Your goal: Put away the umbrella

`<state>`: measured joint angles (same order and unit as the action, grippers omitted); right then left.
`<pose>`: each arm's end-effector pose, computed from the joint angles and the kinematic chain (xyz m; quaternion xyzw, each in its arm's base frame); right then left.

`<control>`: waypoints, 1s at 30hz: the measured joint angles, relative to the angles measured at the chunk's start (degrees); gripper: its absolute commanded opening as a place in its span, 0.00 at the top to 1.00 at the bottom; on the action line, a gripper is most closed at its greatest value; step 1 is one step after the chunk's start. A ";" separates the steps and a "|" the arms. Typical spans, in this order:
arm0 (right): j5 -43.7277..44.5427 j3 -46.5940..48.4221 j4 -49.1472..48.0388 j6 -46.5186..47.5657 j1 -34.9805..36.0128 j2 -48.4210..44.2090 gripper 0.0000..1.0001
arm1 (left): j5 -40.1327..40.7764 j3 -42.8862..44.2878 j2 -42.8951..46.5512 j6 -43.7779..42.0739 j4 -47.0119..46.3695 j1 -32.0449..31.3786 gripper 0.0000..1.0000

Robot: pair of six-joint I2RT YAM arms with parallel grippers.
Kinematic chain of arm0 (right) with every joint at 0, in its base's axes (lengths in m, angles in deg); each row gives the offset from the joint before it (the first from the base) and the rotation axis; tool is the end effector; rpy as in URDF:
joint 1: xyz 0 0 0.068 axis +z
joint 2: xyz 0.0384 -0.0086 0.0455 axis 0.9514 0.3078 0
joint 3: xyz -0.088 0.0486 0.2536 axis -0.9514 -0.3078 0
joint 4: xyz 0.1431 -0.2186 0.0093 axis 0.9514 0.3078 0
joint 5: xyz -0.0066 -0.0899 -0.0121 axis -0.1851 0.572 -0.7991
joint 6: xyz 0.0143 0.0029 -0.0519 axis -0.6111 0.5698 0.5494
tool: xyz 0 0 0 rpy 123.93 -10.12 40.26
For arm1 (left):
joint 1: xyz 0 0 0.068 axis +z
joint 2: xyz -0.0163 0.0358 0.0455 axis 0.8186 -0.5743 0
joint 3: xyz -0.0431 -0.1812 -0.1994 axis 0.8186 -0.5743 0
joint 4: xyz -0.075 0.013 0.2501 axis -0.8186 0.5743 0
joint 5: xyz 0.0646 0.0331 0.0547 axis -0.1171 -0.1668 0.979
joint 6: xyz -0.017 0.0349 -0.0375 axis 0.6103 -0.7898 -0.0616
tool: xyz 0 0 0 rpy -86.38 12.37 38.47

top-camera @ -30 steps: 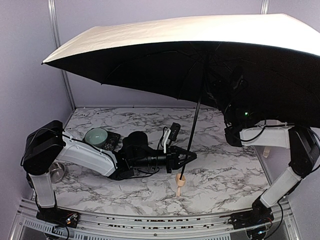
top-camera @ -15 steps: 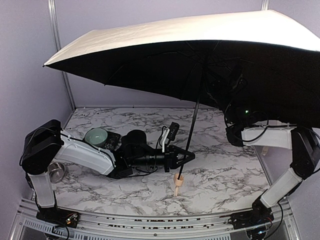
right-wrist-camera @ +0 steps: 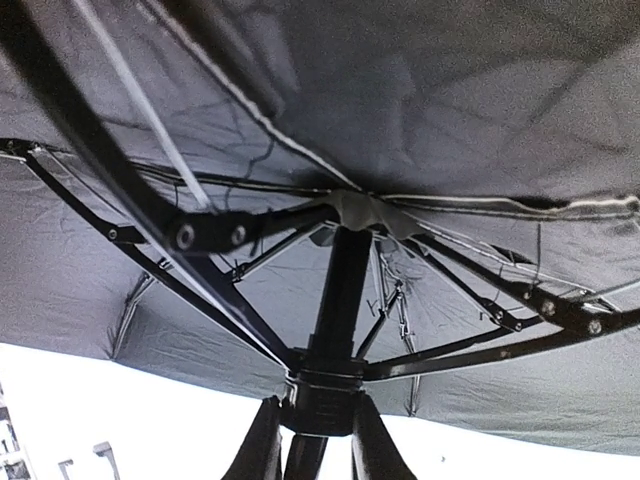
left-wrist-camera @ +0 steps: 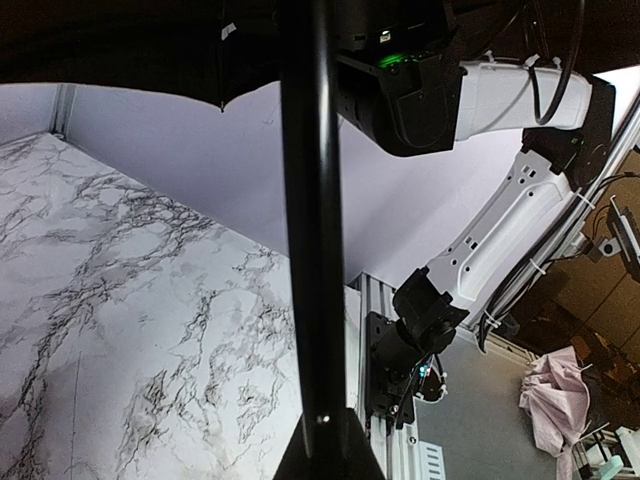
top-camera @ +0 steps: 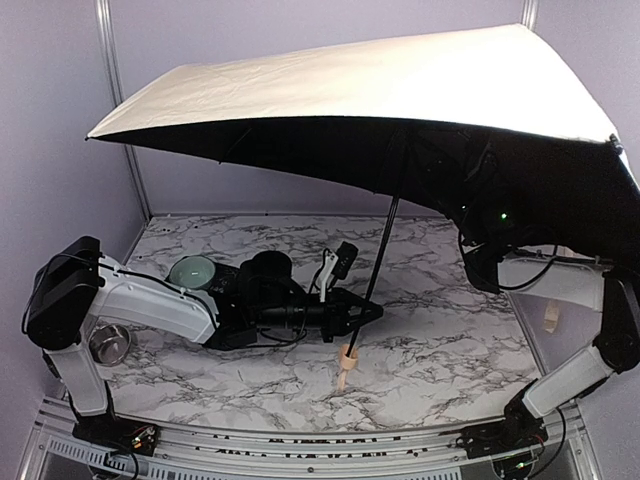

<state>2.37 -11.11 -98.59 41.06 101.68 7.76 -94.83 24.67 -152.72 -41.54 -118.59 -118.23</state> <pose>0.2558 0.1605 0.3747 -0.1205 0.4121 0.5998 0.6752 0.1706 -0.3689 0.2457 0.3561 0.5955 -0.5888 0.4146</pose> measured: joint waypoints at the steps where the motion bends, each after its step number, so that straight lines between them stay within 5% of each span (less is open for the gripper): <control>1: -0.02 -0.37 -0.11 0.31 -0.04 0.00 0.74 | 0.09 0.00 0.00 -0.09 0.50 -0.07 1.00; 8: -1.27 -2.01 1.07 3.72 -0.46 -0.63 0.69 | 0.96 0.02 0.13 -0.57 1.11 -0.22 1.00; 25: -2.29 -4.63 2.69 1.75 0.39 -2.80 1.00 | 3.50 0.04 0.17 -2.54 0.70 -0.24 1.00; 30: -1.90 -4.63 3.21 0.61 0.39 -2.80 1.00 | 4.61 0.02 0.17 -3.48 1.16 -0.26 1.00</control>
<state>0.47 -15.74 -95.38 41.67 102.07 4.96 -90.22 24.69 -152.54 -45.02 -117.43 -118.50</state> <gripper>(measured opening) 0.139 0.050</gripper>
